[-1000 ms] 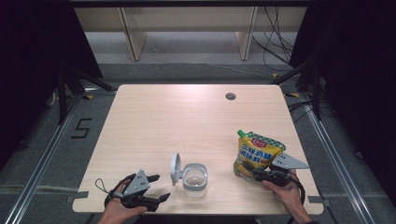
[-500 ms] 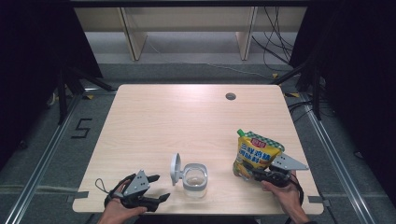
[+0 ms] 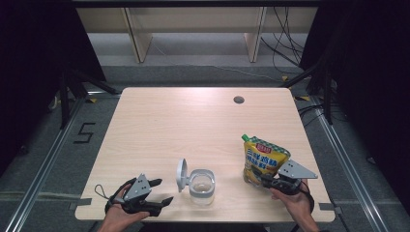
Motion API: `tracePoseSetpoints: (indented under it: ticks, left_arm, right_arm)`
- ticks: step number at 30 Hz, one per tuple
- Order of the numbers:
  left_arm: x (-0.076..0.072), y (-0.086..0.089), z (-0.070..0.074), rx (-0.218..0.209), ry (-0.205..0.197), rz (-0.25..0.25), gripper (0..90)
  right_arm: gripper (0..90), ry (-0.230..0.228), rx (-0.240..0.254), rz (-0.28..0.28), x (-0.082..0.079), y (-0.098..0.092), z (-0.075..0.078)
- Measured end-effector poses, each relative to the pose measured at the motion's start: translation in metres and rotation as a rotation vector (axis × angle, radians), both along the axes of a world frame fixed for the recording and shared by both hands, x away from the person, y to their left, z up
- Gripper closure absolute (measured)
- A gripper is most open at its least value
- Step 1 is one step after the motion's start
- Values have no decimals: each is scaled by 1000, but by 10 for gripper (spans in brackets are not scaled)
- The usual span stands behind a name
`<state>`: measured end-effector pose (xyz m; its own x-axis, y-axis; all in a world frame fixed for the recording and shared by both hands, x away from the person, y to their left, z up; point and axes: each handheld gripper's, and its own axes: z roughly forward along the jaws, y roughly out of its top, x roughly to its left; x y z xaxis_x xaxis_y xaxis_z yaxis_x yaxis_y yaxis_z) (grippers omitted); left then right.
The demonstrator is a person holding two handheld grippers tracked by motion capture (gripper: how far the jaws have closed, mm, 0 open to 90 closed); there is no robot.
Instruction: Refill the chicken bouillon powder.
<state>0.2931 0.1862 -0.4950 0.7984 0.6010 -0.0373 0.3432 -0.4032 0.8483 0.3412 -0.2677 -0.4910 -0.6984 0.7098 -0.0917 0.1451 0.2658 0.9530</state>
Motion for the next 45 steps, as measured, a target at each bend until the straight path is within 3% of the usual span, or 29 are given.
tracePoseSetpoints:
  ticks: [5,6,7,8,10,11,15,19,21,23,24,27,28,29,30,33,34,35,38,40,44,45]
  left_arm:
    - [1,2,0,37,-5,-9,263]
    - [1,1,0,5,1,-1,263]
    - [0,1,0,5,0,8,262]
    - [1,1,0,4,1,5,262]
    - [0,0,-1,8,-4,3,262]
    - [1,0,-1,12,-9,-2,262]
    - [2,1,-1,25,-19,-19,259]
    - [1,0,-2,7,5,7,253]
    - [3,2,-1,17,-14,-11,247]
    - [1,0,-2,-11,12,24,238]
    - [1,1,-1,2,11,21,232]
    - [1,0,-2,-19,12,19,227]
    - [3,3,-1,17,8,10,224]
    - [3,3,0,25,12,4,223]
    - [3,2,-2,6,6,10,221]
    - [2,2,-1,19,13,18,217]
    - [2,2,-1,18,14,17,214]
    - [3,3,-1,29,13,11,213]
    - [2,2,-2,15,11,18,213]
    - [2,1,-2,12,18,12,213]
    - [2,1,-2,12,17,12,213]
    - [2,1,-2,18,14,7,213]
  right_arm:
    - [466,-52,-53,1,-7,4,9]
    - [466,-69,-71,-1,-9,5,12]
    - [466,-81,-101,-9,-13,7,15]
    - [466,-121,-137,0,-14,8,18]
    - [466,-142,-165,-3,-20,11,22]
    - [466,-164,-218,13,-23,11,25]
    - [466,-221,-317,30,-32,18,32]
    - [467,-262,-369,40,-36,24,35]
    - [467,-294,-426,43,-39,28,37]
    - [467,-309,-470,52,-42,32,38]
    - [467,-311,-479,53,-44,34,38]
    - [467,-333,-534,64,-48,40,39]
    - [467,-341,-547,73,-49,42,39]
    - [467,-356,-564,82,-49,43,40]
    - [467,-353,-566,79,-52,45,41]
    - [467,-429,-653,101,-56,51,45]
    - [467,-410,-659,88,-60,54,44]
    - [467,-453,-700,103,-59,55,45]
    - [468,-461,-744,96,-64,61,43]
    - [468,-506,-804,114,-64,65,42]
    - [468,-560,-874,145,-66,71,45]
    - [468,-545,-862,128,-68,72,43]
